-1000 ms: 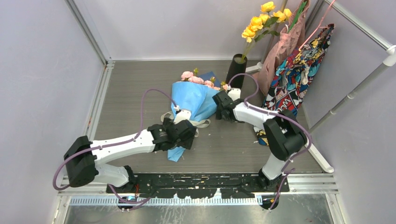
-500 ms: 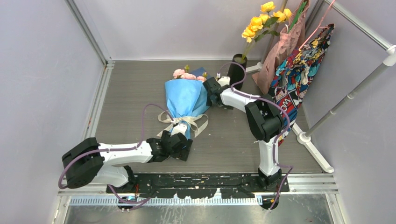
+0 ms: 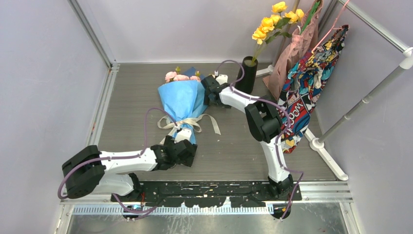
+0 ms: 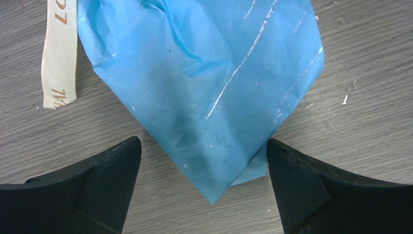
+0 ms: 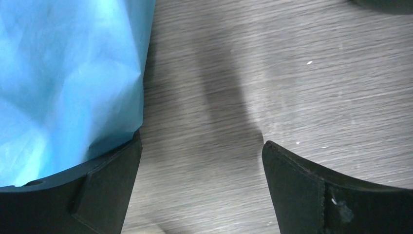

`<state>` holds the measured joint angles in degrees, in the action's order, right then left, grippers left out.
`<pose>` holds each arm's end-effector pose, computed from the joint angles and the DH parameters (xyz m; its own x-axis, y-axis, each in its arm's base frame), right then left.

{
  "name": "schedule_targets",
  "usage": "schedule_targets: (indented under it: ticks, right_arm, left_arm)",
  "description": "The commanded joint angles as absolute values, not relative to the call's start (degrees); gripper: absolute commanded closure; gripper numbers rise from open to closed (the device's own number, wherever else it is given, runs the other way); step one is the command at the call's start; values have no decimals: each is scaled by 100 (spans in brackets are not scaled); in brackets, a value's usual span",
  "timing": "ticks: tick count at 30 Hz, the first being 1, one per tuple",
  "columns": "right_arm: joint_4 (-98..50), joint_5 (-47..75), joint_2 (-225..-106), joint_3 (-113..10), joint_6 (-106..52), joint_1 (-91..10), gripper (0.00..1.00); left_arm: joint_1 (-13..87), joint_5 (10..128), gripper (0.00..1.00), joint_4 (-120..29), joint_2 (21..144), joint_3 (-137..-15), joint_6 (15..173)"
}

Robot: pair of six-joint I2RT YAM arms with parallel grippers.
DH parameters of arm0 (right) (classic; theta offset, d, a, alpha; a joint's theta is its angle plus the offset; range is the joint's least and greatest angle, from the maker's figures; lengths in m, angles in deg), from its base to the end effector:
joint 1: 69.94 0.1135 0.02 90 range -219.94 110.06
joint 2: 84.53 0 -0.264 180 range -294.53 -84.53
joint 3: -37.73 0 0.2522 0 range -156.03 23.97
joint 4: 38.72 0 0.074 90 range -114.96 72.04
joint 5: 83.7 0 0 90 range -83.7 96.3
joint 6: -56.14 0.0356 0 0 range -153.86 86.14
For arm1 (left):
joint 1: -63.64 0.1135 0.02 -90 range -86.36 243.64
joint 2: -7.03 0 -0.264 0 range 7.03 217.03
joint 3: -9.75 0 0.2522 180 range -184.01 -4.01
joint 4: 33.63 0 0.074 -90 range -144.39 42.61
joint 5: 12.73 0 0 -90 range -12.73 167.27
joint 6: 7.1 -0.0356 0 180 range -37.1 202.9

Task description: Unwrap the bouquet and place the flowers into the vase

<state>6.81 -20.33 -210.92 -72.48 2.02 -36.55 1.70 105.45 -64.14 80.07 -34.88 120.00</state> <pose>0.4004 0.2448 0.1626 -0.7801 0.1133 -0.6153 0.1760 0.9835 -0.0420 0.1180 -0.1855 0.1558 -0.7214 0.2229 -0.6557 0.2859 0.9582 0.0112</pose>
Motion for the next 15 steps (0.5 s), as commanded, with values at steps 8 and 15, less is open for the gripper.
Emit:
schedule_targets:
  ticks: [8,15]
  right_arm:
    - [81,-2084,-19632,-6180,-144,-3504,2]
    - [-517,-1882,-18432,-4936,-319,-3349,3]
  left_arm:
    - [118,11257,0,-6275,6592,-3059,12465]
    - [105,11712,0,-6509,5183,-3200,12012]
